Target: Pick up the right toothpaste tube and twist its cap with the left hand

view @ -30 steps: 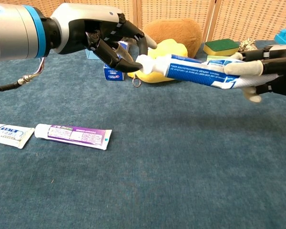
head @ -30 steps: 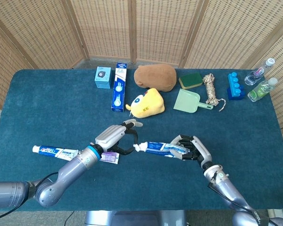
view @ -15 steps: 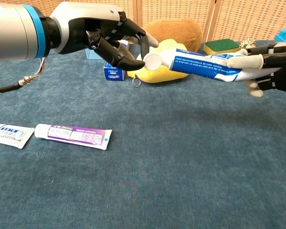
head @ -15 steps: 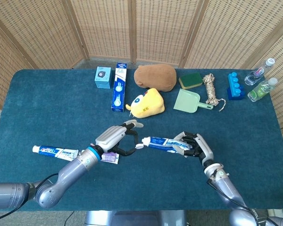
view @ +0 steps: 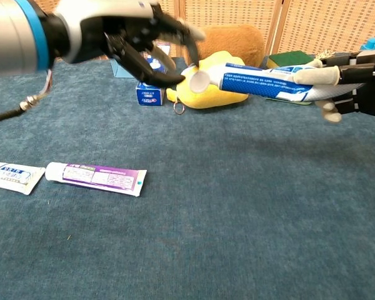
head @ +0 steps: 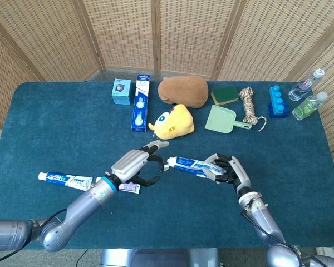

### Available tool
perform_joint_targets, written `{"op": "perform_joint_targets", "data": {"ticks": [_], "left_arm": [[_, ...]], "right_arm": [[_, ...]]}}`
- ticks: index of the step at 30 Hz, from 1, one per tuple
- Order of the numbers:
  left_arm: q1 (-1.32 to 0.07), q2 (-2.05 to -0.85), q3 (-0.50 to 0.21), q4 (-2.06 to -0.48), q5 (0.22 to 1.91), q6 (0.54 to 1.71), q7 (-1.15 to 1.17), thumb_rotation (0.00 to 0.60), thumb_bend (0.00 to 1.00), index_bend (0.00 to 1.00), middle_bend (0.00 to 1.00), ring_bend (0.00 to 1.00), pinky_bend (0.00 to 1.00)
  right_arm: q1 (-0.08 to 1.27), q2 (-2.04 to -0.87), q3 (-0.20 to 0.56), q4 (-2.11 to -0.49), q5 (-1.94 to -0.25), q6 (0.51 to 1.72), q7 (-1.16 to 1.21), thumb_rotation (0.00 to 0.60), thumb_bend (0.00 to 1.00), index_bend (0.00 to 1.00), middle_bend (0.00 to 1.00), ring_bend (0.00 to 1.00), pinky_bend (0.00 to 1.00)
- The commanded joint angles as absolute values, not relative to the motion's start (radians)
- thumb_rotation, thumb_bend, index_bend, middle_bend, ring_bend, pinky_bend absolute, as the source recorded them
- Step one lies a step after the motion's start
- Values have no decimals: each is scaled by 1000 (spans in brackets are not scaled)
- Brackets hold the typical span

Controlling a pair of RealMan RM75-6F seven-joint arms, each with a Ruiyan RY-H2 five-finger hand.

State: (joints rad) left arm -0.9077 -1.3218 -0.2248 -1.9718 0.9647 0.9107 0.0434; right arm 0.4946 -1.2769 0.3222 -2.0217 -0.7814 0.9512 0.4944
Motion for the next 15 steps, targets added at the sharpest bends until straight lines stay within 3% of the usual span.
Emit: {"op": "perform_joint_targets", "data": {"ticks": [1, 7, 15], "left_arm": [[-872, -1271, -236, -2019, 1004, 960, 38, 600, 363, 367, 65, 0, 147], [-776, -1139, -223, -2119, 1081, 1061, 33, 600, 362, 361, 68, 0, 132], [-605, -951, -134, -2230, 1192, 1172, 10, 600, 361, 354, 72, 0, 127]], "right_arm": [[487, -1271, 319, -2011, -794, 943, 491, 600, 655, 906, 716, 743, 753], [474, -1251, 307, -1966, -805, 925, 480, 600, 655, 906, 716, 743, 750], [441, -1214, 290, -1887, -878, 887, 501, 600, 648, 902, 711, 719, 688]]}}
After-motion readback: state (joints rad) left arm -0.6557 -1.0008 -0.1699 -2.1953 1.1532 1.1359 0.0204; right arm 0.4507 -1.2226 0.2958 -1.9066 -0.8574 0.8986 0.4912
